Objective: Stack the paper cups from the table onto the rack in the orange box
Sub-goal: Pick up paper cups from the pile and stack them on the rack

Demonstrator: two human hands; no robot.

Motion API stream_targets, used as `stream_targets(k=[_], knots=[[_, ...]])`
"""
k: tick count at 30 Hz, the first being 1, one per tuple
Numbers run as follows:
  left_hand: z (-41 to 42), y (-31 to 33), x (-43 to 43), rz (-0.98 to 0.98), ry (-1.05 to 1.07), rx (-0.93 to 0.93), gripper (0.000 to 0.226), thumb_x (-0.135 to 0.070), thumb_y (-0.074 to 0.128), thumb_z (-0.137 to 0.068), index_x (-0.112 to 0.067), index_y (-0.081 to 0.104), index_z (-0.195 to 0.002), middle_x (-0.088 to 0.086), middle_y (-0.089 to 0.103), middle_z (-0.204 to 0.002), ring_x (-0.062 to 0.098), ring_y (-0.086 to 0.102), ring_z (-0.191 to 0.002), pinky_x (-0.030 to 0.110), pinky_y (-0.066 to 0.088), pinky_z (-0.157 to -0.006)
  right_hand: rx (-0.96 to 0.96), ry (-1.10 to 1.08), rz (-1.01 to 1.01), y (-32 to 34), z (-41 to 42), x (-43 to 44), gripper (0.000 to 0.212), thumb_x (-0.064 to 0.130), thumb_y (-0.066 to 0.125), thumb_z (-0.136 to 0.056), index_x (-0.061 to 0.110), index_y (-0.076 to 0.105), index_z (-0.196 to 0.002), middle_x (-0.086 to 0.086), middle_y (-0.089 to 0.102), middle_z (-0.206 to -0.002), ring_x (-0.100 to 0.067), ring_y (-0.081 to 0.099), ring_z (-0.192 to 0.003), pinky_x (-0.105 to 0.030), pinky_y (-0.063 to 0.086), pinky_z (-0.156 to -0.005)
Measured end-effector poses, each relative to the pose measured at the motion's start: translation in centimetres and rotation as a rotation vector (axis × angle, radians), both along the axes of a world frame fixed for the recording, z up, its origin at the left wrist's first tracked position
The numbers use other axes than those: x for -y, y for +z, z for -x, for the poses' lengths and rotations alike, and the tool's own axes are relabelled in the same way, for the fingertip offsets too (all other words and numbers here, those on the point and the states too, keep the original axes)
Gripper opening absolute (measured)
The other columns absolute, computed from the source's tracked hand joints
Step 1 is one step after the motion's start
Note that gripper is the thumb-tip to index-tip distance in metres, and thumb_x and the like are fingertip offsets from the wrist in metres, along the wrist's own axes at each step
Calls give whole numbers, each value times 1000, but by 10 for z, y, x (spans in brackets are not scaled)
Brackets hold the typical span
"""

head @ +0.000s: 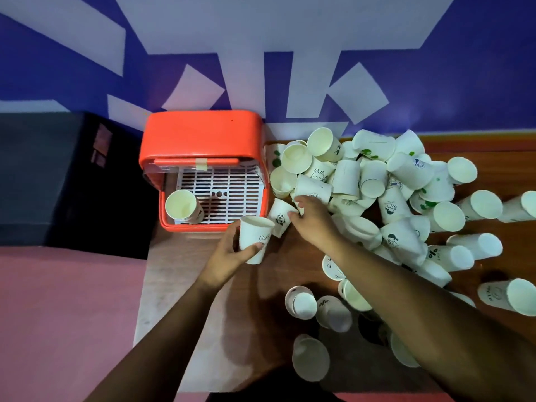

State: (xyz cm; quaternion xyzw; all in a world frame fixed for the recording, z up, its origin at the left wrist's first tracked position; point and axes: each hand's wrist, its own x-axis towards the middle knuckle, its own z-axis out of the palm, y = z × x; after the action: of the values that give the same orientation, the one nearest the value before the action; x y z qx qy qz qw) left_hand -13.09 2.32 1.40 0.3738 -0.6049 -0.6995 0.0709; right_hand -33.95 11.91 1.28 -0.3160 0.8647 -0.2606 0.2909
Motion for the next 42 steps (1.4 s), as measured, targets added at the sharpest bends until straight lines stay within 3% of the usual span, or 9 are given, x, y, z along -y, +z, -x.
stream_targets(k=[4, 9, 14, 17, 26, 29, 32, 35, 42], knots=[[-22, 0, 8, -46, 41, -42, 70, -15, 77, -86, -30, 42, -144, -2, 63, -135, 16, 59, -126, 37, 52, -101, -164, 111, -117, -20, -15, 21, 43, 25, 59, -94, 8, 53, -132, -15, 49, -129, -33, 48, -121, -42, 46, -97], [-42, -1, 18, -90, 201, -67, 79, -17, 78, -79, -39, 39, -144, 0, 65, -127, 14, 63, -118, 29, 56, -86, -216, 62, -75, -28, -20, 18, 12, 14, 61, -91, 4, 67, -93, -13, 58, -104, -30, 57, -102, -39, 49, -84], [-52, -1, 27, -107, 279, -101, 74, -15, 73, -78, -32, 40, -142, 1, 65, -121, 17, 63, -115, 27, 56, -80, -84, 47, -171, -22, -27, -1, 39, 34, 70, -86, 5, 65, -112, -14, 54, -116, -31, 58, -105, -39, 48, -90], [-57, -1, 30, -102, 251, -110, 78, -24, 79, -74, -36, 42, -141, 5, 64, -128, 21, 61, -121, 29, 56, -83, -90, 82, -241, -24, -36, -4, 32, 32, 70, -86, 5, 70, -103, -17, 58, -112, -34, 61, -101, -40, 48, -90], [-87, 16, 60, 66, 307, -79, 77, -36, 82, -66, -36, 40, -131, 6, 56, -134, 20, 58, -124, 43, 54, -99, 62, 44, 33, 43, -57, 0, 10, 25, 74, -82, 17, 73, -89, 5, 47, -118, -7, 48, -109, -20, 34, -89], [-97, 28, 81, 195, 340, -70, 70, -38, 84, -70, -41, 42, -126, 4, 53, -138, 20, 56, -127, 50, 48, -107, 218, -28, 155, 68, -67, 14, 9, 21, 73, -82, 17, 70, -75, 5, 60, -92, 1, 56, -86, -21, 39, -72], [-100, 37, 101, 286, 368, -65, 79, -22, 84, -80, -33, 38, -143, -11, 53, -137, -1, 54, -125, 23, 45, -106, 291, -111, 252, 82, -82, 36, 7, 20, 74, -83, 16, 69, -84, 10, 67, -85, 2, 60, -74, -11, 43, -58], [-95, 39, 121, 385, 352, -66, 77, -5, 80, -82, -14, 39, -146, -4, 51, -138, -9, 54, -120, 9, 43, -97, 339, -141, 351, 85, -96, 57, 26, 22, 78, -81, 17, 64, -102, 1, 70, -103, -13, 67, -93, -22, 55, -75], [-82, 24, 144, 539, 153, 67, 72, -18, 84, -77, -20, 44, -137, -4, 55, -130, 8, 55, -120, 26, 46, -104, 227, -133, 316, 75, -105, 74, 74, 38, 83, -70, 31, 42, -131, 9, 53, -129, -14, 55, -116, -42, 47, -101]])
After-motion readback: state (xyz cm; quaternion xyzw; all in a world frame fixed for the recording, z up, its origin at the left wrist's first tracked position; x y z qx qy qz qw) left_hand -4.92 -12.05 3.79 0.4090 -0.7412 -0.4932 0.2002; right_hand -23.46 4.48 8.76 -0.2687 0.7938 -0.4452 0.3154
